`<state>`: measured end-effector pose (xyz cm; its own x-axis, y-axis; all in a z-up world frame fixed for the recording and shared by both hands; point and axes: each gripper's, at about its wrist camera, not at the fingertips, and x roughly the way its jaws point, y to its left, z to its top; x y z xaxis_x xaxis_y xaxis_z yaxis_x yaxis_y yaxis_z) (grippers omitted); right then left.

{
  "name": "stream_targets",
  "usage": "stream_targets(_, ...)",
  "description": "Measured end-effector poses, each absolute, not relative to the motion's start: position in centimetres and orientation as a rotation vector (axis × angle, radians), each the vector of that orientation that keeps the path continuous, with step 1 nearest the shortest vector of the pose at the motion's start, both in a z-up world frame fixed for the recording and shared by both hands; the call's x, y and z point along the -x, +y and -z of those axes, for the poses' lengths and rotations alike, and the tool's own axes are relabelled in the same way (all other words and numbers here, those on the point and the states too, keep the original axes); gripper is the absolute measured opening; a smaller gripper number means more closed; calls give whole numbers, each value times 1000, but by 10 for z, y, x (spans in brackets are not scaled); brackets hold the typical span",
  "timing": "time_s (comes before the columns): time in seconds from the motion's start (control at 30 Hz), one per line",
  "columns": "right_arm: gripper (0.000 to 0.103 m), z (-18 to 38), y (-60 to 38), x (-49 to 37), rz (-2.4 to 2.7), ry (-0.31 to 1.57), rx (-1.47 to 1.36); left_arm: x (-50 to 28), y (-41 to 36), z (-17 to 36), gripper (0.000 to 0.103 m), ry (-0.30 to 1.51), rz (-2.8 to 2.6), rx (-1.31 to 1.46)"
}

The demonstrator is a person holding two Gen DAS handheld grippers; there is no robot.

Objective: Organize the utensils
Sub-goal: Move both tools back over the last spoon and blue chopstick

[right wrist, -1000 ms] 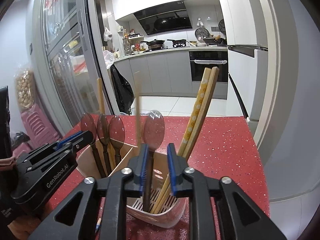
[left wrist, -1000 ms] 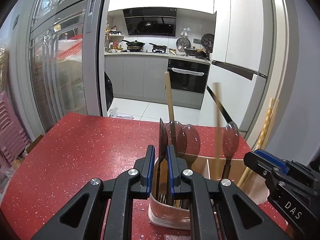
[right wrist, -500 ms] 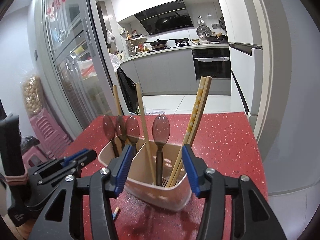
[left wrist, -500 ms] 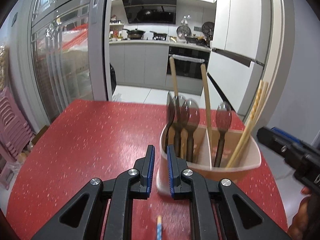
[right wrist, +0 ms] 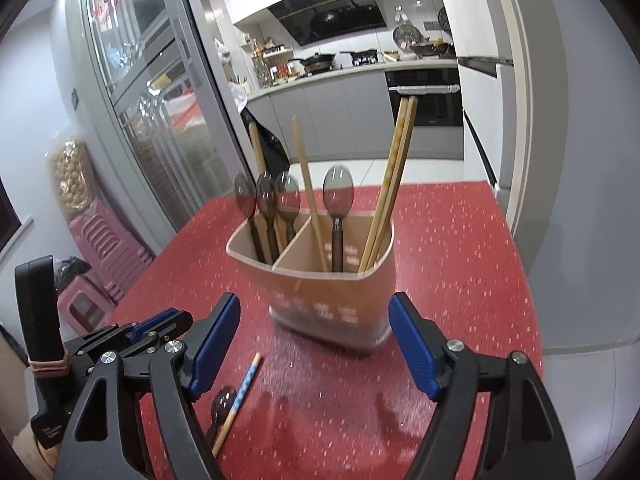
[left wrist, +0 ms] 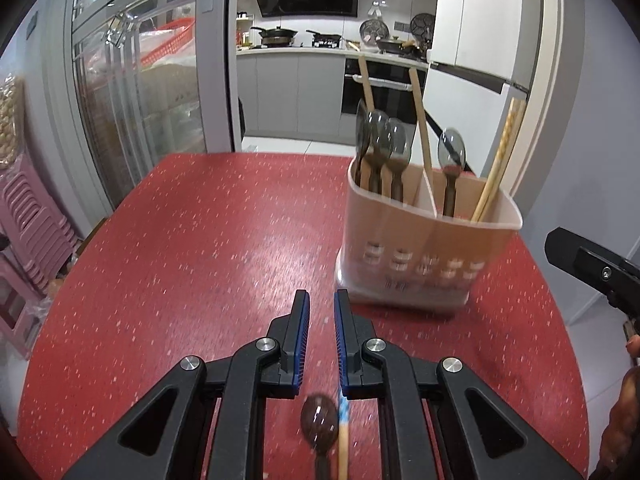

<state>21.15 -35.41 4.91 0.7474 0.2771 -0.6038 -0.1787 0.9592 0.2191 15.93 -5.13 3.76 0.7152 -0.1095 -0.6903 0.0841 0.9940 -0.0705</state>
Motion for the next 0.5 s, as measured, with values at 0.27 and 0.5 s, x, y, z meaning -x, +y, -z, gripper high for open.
stream_targets(0.27, 83, -22, -349, -195, -250, 796, -173, -131, -39, -23, 38, 811, 90, 24)
stream_targets(0.5, 86, 1, -343, -183, -255, 874, -171, -113, -29, -4, 38, 850, 82, 39)
